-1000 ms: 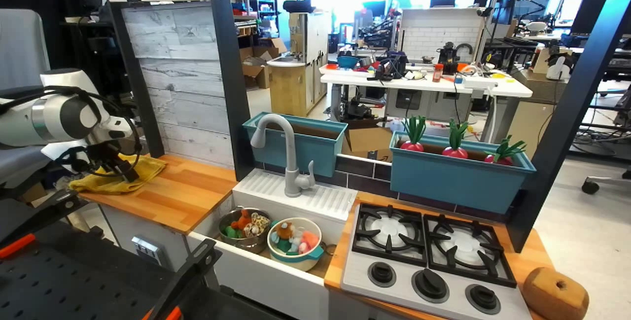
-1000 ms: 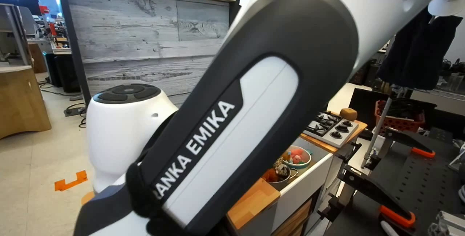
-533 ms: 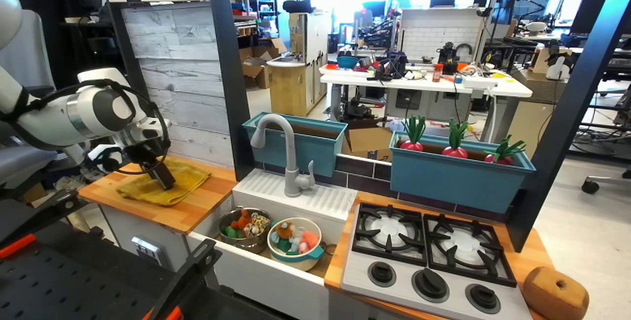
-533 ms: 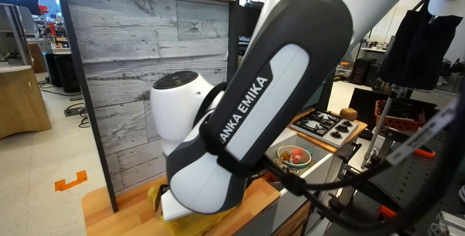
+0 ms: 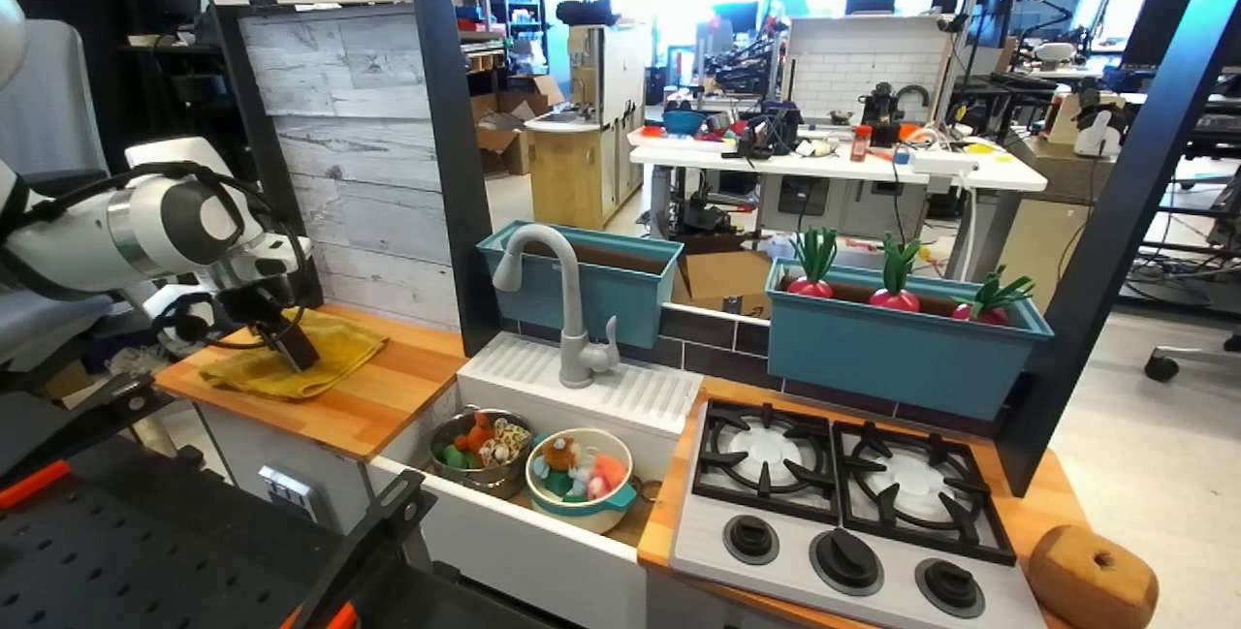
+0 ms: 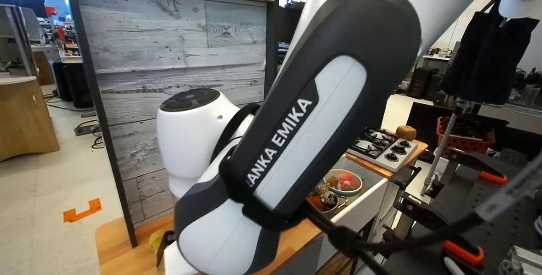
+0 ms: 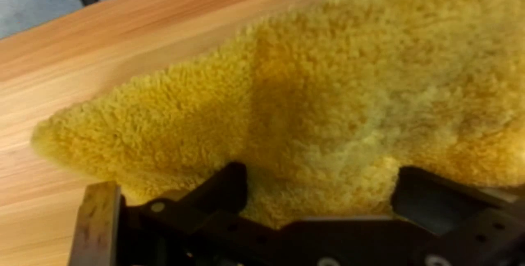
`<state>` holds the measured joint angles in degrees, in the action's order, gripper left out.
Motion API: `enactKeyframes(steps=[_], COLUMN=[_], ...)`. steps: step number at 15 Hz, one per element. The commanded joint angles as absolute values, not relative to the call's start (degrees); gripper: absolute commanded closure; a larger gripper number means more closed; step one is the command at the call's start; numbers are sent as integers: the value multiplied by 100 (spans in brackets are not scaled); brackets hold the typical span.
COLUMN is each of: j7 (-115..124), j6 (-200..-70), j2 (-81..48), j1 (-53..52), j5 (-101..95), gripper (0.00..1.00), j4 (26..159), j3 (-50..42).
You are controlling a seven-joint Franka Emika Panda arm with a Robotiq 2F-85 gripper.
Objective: Pick up all the plush toys from the counter and the stove, then wipe the counter
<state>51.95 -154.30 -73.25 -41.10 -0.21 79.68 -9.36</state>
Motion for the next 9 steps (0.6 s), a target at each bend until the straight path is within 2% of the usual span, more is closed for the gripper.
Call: enactKeyframes(steps=[1,5,9], j7=[5167,5089,5248], j6=[-15553,-15422,-15533], j2=[-8015,-8193,-7849], j1=[-4264,-4236,-3992], j5=[-84,-20,38], gripper=[0,0,0], j4=[6898,6451,7146], j3=[-603,-476,-654])
